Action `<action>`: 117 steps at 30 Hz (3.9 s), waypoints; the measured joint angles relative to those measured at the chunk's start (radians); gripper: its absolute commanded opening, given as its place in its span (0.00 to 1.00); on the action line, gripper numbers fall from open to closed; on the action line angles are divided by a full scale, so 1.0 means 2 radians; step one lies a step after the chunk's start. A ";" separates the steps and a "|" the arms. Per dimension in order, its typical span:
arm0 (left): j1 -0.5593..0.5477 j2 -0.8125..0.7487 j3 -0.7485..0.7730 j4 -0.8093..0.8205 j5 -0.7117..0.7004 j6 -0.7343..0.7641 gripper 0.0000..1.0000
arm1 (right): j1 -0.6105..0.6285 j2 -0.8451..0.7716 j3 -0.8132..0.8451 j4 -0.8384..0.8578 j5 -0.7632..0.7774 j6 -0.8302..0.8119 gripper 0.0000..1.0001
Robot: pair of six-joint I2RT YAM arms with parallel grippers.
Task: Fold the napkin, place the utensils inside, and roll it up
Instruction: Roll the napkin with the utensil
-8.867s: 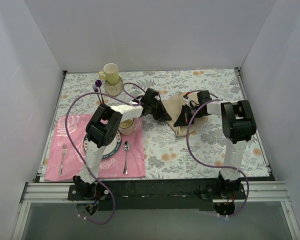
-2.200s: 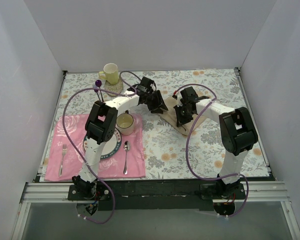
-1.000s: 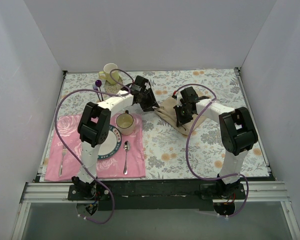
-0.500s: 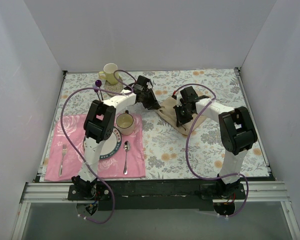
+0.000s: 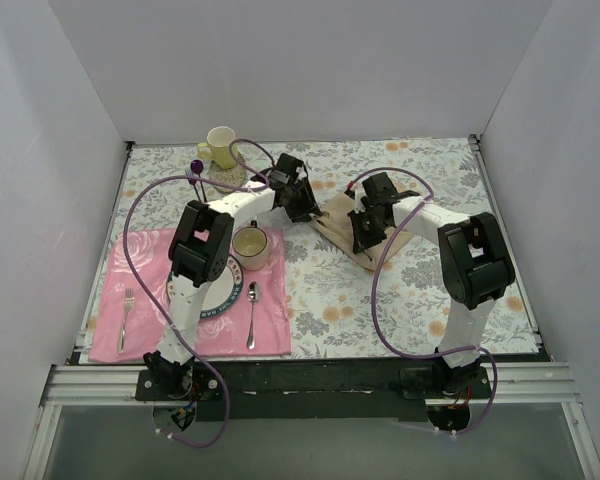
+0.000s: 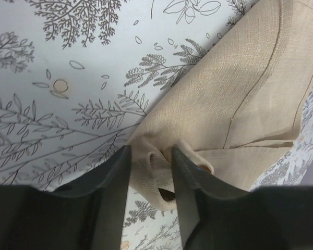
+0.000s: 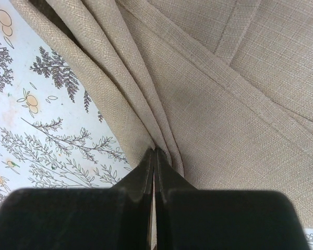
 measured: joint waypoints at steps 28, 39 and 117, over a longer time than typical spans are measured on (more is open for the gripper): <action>-0.069 -0.125 -0.132 0.010 -0.053 -0.091 0.52 | -0.011 0.005 0.001 0.001 -0.023 0.011 0.01; -0.070 -0.081 -0.128 0.042 -0.056 -0.149 0.47 | -0.011 0.007 0.003 0.000 -0.026 0.010 0.01; -0.062 -0.031 -0.073 0.015 -0.015 -0.168 0.00 | 0.076 -0.013 -0.026 0.090 0.080 -0.015 0.43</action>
